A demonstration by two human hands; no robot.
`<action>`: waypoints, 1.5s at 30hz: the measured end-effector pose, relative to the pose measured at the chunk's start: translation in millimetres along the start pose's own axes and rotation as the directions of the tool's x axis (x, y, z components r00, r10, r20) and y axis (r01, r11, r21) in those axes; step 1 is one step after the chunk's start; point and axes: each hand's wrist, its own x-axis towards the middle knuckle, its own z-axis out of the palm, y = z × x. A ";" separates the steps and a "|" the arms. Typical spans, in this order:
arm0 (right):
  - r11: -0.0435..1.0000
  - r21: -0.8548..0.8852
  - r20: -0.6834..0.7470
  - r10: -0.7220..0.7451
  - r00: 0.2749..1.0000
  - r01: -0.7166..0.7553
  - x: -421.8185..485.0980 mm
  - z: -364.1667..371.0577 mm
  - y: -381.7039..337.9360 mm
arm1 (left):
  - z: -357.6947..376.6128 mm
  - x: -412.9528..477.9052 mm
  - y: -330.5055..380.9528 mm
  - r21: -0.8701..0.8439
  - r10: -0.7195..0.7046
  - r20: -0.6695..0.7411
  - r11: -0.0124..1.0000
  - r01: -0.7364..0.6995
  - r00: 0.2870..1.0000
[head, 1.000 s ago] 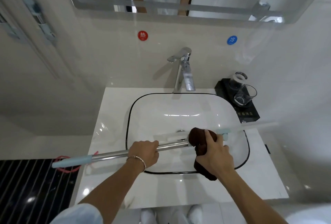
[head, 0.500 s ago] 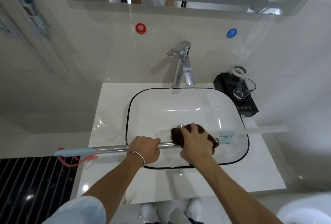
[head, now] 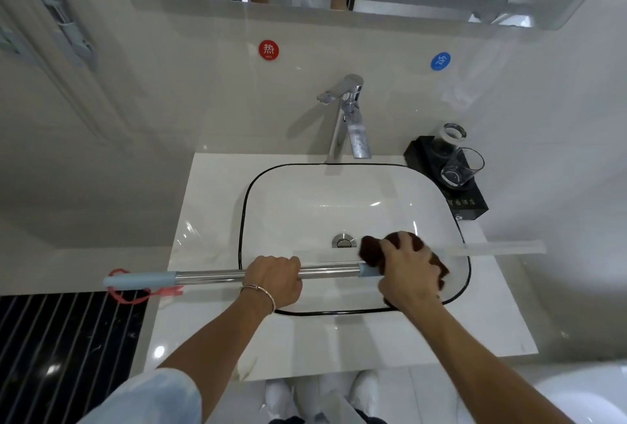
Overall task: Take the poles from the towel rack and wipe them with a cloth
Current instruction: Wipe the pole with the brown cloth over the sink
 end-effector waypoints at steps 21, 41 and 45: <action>0.945 -0.062 -0.056 -0.326 0.944 0.322 0.6 12.5 -61.5 | -7.6 -2.4 -3.8 0.021 -0.060 0.075 0.998 0.059 0.995; 0.989 -0.013 -0.078 -0.147 0.986 0.147 39.7 16.9 72.0 | -21.9 55.9 100.5 -0.171 -0.010 0.046 0.985 0.017 0.999; 0.976 0.012 -0.065 -0.216 0.974 0.217 41.0 16.3 79.0 | -12.8 80.0 131.6 -0.068 -0.050 0.116 0.996 0.058 0.992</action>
